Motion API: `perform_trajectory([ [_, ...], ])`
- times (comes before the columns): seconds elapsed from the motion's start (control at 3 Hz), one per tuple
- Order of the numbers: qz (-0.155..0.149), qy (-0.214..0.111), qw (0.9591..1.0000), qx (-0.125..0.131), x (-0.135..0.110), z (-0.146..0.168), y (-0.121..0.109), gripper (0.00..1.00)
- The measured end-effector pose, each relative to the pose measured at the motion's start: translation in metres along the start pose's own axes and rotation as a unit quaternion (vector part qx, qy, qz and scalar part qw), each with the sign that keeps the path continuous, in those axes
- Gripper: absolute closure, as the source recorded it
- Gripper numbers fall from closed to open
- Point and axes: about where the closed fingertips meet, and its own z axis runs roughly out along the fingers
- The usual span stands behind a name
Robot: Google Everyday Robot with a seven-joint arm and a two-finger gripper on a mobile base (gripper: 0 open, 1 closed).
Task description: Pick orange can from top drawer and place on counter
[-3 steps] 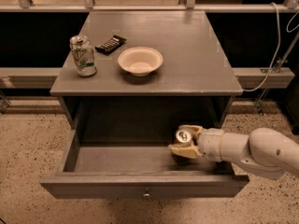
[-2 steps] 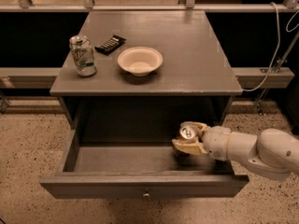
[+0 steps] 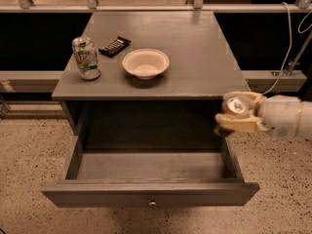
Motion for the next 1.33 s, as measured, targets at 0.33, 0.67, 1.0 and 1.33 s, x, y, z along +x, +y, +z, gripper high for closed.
perform_trajectory([
  [0.33,-0.039,0.008,0.999,-0.022,-0.07,-0.057,-0.028,1.0],
  [0.67,-0.031,0.011,0.9983,-0.048,-0.106,-0.059,-0.056,1.0],
  [1.0,-0.014,0.001,0.9972,-0.073,-0.142,-0.026,-0.087,1.0],
  [1.33,0.017,-0.004,0.9953,-0.095,-0.17,0.025,-0.099,1.0],
])
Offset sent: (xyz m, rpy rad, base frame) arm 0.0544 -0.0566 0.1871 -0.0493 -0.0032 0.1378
